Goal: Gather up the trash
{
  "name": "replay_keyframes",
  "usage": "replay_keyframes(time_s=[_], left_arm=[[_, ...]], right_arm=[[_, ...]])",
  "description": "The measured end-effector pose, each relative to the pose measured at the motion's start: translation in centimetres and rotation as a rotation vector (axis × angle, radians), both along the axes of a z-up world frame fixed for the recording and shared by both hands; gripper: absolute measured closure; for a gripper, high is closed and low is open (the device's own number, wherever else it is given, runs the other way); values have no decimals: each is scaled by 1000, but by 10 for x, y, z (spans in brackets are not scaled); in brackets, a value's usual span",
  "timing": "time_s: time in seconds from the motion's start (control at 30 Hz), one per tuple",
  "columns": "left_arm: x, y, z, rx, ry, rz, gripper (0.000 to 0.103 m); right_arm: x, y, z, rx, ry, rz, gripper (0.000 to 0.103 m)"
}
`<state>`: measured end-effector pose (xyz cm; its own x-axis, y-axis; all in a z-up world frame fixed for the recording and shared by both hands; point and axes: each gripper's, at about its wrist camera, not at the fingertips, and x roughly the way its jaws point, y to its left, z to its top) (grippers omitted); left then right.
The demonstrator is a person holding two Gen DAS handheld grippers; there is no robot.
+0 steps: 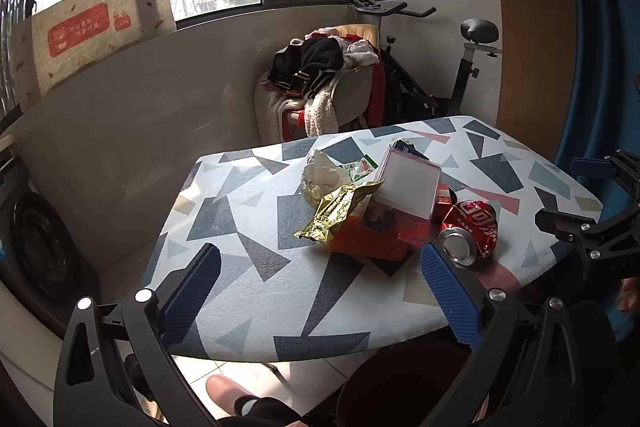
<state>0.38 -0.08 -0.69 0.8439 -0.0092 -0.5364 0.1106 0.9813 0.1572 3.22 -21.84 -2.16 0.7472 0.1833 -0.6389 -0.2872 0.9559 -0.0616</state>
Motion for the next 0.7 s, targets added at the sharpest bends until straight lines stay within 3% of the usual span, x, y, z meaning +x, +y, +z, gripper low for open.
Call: replay_keyframes(time_s=[0.7], left_arm=[[-2, 1, 1, -8, -1, 1, 5]], right_arm=[[-2, -5, -2, 9, 0, -7, 6]])
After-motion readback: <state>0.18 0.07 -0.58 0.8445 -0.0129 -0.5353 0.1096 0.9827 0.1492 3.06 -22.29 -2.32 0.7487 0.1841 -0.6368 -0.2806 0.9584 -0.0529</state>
